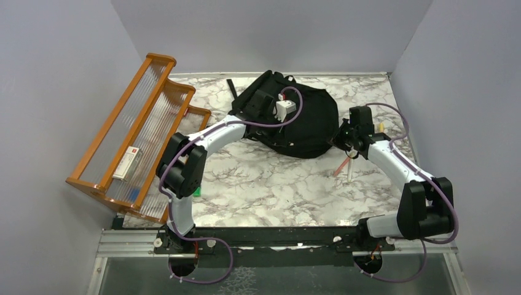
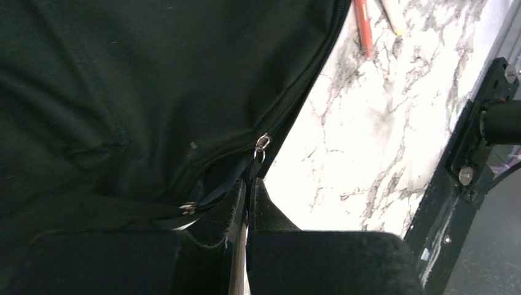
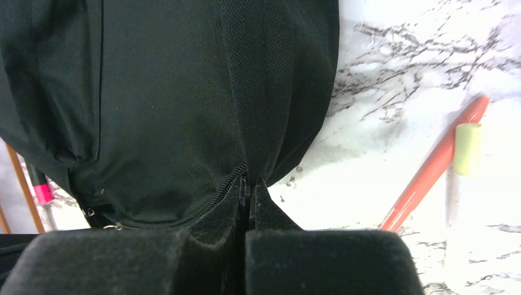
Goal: Pack the student bag
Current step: Zip the student bag at the center of the board.
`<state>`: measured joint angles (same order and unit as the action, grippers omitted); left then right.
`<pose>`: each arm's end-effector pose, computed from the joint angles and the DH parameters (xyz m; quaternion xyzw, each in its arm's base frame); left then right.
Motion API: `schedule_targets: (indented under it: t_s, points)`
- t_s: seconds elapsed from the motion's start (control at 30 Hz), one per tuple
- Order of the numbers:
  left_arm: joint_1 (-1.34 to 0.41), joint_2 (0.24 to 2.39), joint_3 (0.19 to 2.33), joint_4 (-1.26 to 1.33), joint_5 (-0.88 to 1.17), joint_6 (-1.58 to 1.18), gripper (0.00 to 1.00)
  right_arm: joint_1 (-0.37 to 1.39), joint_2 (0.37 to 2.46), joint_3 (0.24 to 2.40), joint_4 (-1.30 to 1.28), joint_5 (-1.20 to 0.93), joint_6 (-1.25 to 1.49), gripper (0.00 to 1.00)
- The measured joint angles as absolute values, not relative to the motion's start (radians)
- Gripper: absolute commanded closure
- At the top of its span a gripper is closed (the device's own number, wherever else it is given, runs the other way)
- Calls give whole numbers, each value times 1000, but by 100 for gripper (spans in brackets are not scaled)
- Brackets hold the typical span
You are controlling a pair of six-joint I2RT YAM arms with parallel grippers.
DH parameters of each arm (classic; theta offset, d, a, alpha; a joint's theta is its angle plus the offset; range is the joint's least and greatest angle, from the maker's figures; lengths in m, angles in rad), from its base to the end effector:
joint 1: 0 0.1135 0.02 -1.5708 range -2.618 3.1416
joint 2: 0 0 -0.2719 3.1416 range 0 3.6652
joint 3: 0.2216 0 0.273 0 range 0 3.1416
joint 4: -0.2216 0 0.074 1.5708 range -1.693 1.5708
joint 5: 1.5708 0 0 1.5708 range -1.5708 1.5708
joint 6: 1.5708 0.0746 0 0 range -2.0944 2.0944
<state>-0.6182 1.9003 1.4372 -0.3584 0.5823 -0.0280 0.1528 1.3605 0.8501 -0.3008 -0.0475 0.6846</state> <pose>0.3559 -0.3035 0.2057 0.3598 0.8224 -0.3646 0.2476 0.3229 0.0533 0.1940 0.2355 0.8982 0.1708 0.3296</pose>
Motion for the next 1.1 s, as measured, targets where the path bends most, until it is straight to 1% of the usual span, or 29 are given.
schedule_targets:
  t_s: [0.13, 0.37, 0.57, 0.6, 0.67, 0.73, 0.8, 0.9, 1.0, 1.1]
  points:
    - [-589, 1900, 1467, -391, 556, 2, 100, 136, 1390, 884, -312, -35, 650, 99]
    - [-483, 1900, 1516, -442, 526, 35, 100, 130, 1411, 902, -316, -33, 620, 100]
    - [-477, 1900, 1516, -459, 520, 50, 100, 130, 1412, 904, -314, -50, 611, 100]
    - [-477, 1900, 1516, -460, 519, 50, 97, 130, 1412, 904, -311, -58, 604, 100]
    - [-476, 1901, 1516, -461, 519, 50, 88, 129, 1412, 904, -305, -80, 588, 99]
    - [-471, 1900, 1516, -463, 519, 51, 77, 127, 1412, 904, -300, -108, 571, 95]
    - [-463, 1900, 1517, -466, 519, 51, 65, 123, 1411, 904, -298, -139, 553, 95]
    - [-448, 1900, 1518, -466, 515, 47, 50, 117, 1404, 904, -298, -192, 524, 96]
    - [-432, 1900, 1528, -452, 515, 36, 42, 111, 1395, 906, -302, -257, 502, 97]
    - [-422, 1897, 1530, -416, 516, 5, 38, 110, 1393, 919, -331, -317, 482, 97]
